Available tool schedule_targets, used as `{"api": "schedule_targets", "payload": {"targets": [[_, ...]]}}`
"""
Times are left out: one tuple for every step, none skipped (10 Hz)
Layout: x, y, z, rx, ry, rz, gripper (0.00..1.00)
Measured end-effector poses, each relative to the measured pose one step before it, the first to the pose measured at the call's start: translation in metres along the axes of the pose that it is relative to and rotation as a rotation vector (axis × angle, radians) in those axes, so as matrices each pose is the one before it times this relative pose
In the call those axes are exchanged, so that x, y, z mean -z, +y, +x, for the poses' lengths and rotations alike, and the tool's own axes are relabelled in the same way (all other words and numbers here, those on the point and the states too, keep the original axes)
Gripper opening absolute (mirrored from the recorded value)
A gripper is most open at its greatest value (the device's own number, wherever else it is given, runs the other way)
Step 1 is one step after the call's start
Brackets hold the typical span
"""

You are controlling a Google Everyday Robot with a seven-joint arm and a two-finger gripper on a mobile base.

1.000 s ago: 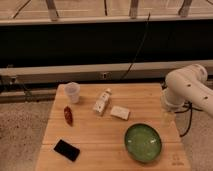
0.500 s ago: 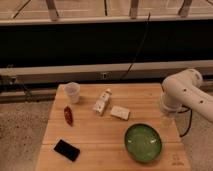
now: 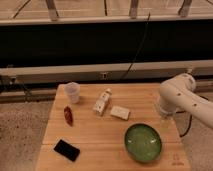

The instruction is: Drag the ceramic bowl in a circle

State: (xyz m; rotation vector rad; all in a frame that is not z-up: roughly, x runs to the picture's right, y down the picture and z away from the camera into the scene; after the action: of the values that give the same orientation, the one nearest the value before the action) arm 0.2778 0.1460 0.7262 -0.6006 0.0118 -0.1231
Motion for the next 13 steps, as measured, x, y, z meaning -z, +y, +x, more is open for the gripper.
{"api": "schedule_targets", "payload": {"targets": [[-0.01101, 0.00175, -0.0008, 0.01605, -0.00154, -0.00269, 0.8], [-0.0102, 0.00108, -0.00245, 0.01854, -0.00364, -0.00418, 0.8], [-0.00413, -0.00041, -0.00278, 0.01746, -0.00295, -0.00127, 0.8], [-0.00099, 0.00074, 0.00042, 0.0093, -0.00038, -0.00142, 0.8], [-0.00386, 0.00205, 0.0, 0.00877, -0.00404, -0.00652, 0.8], [-0.00658, 0.00076, -0.00181, 0.00656, -0.00595, -0.00367, 0.8], [-0.00931, 0.00164, -0.00069, 0.00542, -0.0043, -0.00395, 0.8], [-0.01259, 0.00219, -0.00031, 0.0081, -0.00446, -0.00595, 0.8], [-0.00559, -0.00014, -0.00252, 0.01532, -0.00532, -0.00496, 0.8], [-0.00152, -0.00182, -0.00193, 0.01098, -0.00293, -0.00102, 0.8], [-0.00199, 0.00047, -0.00057, 0.00948, -0.00103, -0.00798, 0.8], [-0.00171, -0.00079, -0.00146, 0.00658, -0.00506, -0.00436, 0.8], [-0.00251, -0.00059, 0.00162, -0.01453, -0.00541, -0.00058, 0.8]]}}
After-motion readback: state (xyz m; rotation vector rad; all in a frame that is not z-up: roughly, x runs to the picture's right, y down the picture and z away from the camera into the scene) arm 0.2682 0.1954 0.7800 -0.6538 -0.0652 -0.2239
